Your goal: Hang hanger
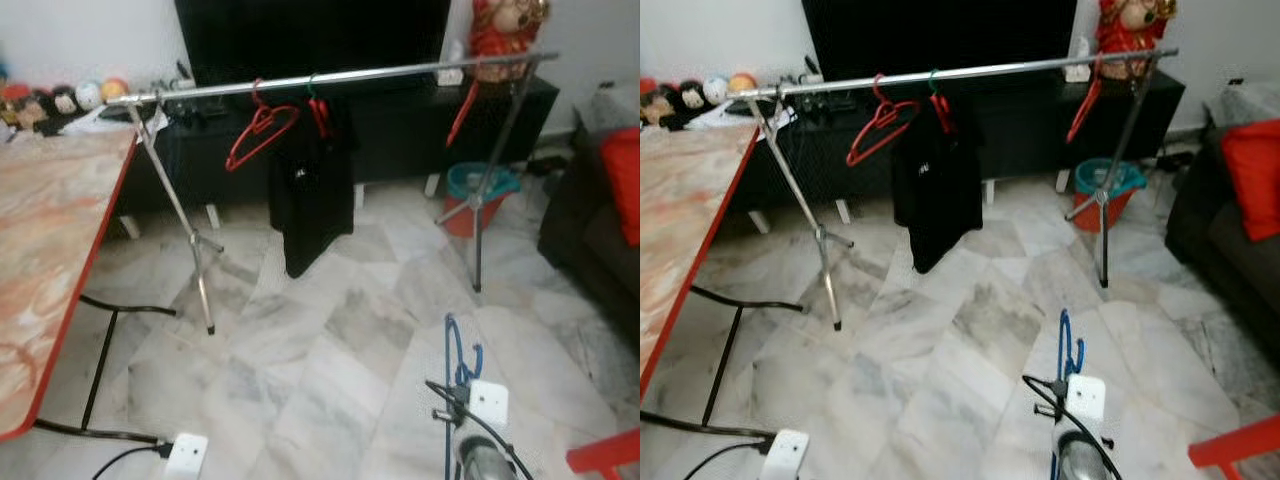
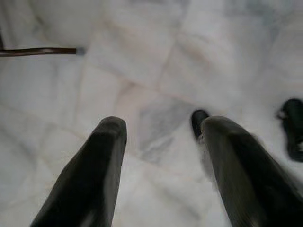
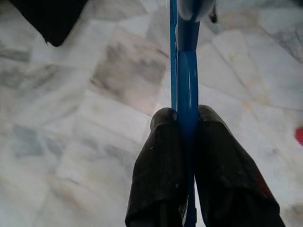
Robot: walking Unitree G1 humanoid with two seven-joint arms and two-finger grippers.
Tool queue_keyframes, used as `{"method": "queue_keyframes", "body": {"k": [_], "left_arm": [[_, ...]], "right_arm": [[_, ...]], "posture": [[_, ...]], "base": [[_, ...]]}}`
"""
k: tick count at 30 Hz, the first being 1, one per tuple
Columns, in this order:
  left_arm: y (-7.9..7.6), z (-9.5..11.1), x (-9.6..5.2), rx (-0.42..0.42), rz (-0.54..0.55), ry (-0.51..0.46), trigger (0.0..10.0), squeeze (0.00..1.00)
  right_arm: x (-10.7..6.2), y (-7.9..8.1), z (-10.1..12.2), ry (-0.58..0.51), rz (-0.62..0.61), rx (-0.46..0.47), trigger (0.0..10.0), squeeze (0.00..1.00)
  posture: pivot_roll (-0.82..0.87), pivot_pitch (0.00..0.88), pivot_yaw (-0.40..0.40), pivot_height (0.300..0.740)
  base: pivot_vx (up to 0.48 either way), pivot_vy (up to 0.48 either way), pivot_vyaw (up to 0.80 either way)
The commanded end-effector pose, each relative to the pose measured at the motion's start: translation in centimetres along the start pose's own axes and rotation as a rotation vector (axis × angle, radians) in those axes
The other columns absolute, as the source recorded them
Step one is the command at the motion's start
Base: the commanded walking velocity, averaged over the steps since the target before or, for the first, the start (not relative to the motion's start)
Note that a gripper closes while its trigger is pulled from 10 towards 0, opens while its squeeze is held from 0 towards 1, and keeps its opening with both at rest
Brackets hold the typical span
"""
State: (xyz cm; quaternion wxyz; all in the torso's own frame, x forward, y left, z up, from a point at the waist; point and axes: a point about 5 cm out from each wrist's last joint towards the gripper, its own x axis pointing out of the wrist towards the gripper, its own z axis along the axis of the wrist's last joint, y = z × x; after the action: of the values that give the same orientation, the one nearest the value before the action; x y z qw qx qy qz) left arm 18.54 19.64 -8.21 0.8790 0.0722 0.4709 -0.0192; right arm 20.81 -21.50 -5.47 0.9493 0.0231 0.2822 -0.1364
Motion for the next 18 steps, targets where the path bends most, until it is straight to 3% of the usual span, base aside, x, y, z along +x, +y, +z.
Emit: {"method": "queue_keyframes", "body": {"k": [1,8,18], "left_arm": [[0.83,-0.91,-0.23,-0.012,0.016,0.019,10.0,0.0],[0.94,-0.92,-0.25,-0.019,0.009,0.016,10.0,0.0],[0.91,-1.04,-0.27,-0.016,0.006,0.018,10.0,0.0]], "right_arm": [[0.0,0.6,0.05,-0.005,0.013,0.004,10.0,0.0],[0.01,0.78,0.31,-0.028,0.013,0.006,10.0,0.0],[0.03,0.88,0.87,-0.074,0.013,0.004,10.0,0.0]], "posture": [[-0.17,0.0,0.057,0.74],[-0.18,0.0,0.059,0.74],[-0.18,0.0,0.058,0.74]], "base": [[0.0,0.0,0.0],[0.0,0.0,0.0],[0.313,0.0,0.0]]}}
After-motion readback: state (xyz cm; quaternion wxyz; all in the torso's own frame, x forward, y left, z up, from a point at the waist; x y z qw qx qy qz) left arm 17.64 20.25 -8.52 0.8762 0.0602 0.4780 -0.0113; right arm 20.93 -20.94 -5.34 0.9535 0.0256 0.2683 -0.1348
